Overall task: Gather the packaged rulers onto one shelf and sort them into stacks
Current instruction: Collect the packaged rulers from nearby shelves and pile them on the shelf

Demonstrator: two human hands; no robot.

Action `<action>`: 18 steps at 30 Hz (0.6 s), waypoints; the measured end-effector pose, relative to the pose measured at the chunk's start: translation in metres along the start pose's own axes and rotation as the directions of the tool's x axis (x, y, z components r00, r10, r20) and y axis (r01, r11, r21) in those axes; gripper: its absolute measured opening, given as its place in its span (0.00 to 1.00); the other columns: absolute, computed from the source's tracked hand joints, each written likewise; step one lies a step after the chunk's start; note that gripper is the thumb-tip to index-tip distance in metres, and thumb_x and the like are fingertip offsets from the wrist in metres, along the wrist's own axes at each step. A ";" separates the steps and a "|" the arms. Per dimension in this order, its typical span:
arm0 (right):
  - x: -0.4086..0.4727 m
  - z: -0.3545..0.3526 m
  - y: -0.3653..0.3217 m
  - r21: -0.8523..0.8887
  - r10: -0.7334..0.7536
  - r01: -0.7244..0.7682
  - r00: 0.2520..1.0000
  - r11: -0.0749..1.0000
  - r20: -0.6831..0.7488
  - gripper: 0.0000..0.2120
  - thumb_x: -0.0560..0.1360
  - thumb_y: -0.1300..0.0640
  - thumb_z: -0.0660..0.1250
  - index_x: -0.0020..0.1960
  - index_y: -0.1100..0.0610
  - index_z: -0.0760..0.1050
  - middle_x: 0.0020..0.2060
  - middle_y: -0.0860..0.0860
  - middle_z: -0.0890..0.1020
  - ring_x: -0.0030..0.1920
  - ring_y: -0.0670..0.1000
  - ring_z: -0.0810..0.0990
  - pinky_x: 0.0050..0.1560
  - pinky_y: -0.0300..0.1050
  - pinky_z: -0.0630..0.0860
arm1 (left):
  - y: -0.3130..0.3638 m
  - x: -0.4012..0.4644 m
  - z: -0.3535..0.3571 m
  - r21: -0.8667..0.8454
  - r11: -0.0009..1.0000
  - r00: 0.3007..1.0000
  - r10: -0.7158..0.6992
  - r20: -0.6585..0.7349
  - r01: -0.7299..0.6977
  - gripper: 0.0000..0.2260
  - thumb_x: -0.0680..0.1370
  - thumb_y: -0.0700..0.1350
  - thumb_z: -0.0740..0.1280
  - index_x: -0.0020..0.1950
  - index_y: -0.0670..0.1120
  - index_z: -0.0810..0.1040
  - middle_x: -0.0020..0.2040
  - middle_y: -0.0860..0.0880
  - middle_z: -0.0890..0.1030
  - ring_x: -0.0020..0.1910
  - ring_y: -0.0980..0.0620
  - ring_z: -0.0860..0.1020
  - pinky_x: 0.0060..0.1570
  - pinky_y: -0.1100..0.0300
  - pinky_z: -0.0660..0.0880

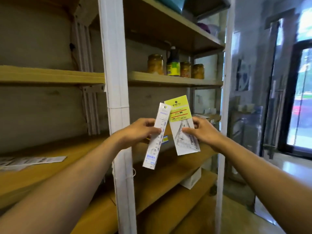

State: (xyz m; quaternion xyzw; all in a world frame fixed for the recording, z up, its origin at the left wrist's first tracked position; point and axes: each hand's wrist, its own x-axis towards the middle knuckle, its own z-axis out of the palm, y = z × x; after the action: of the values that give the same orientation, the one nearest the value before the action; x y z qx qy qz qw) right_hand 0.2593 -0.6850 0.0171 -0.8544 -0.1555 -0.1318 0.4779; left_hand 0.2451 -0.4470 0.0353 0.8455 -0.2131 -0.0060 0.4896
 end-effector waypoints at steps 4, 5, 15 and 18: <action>0.026 -0.049 0.052 -0.022 0.016 -0.016 0.999 1.000 -0.034 0.15 0.76 0.53 0.69 0.62 0.50 0.74 0.53 0.46 0.83 0.46 0.44 0.84 0.46 0.46 0.83 | 0.004 0.056 0.035 -0.013 0.999 0.996 -0.044 -0.083 0.043 0.10 0.81 0.43 0.64 0.61 0.51 0.76 0.56 0.48 0.82 0.55 0.47 0.82 0.56 0.45 0.79; 0.032 -0.060 0.063 -0.020 0.021 -0.022 0.999 1.000 -0.038 0.15 0.76 0.53 0.69 0.62 0.50 0.74 0.54 0.46 0.83 0.45 0.44 0.84 0.44 0.46 0.83 | 0.004 0.068 0.041 -0.004 0.998 0.993 -0.059 -0.099 0.059 0.09 0.81 0.44 0.64 0.60 0.52 0.76 0.56 0.48 0.82 0.55 0.47 0.81 0.56 0.46 0.79; 0.088 -0.124 0.163 -0.045 0.062 -0.070 0.985 0.997 -0.159 0.18 0.74 0.55 0.72 0.62 0.51 0.72 0.61 0.51 0.80 0.53 0.52 0.84 0.40 0.43 0.81 | -0.007 0.177 0.089 -0.114 0.983 0.947 -0.168 -0.275 0.141 0.09 0.79 0.40 0.66 0.59 0.47 0.77 0.51 0.48 0.83 0.48 0.51 0.83 0.42 0.57 0.80; 0.108 -0.132 0.187 -0.055 0.061 -0.070 0.986 0.996 -0.157 0.18 0.74 0.55 0.71 0.62 0.52 0.72 0.60 0.52 0.80 0.53 0.52 0.84 0.42 0.44 0.81 | -0.018 0.213 0.099 -0.124 0.983 0.939 -0.169 -0.301 0.137 0.11 0.79 0.39 0.66 0.61 0.44 0.78 0.51 0.47 0.83 0.48 0.50 0.83 0.44 0.57 0.80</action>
State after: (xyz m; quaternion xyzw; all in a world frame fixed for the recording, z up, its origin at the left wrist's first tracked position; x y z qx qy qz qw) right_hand 0.4214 -0.8754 -0.0208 -0.8602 -0.0855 -0.1867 0.4667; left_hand 0.4237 -0.5994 0.0111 0.8241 -0.0666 0.0782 0.5571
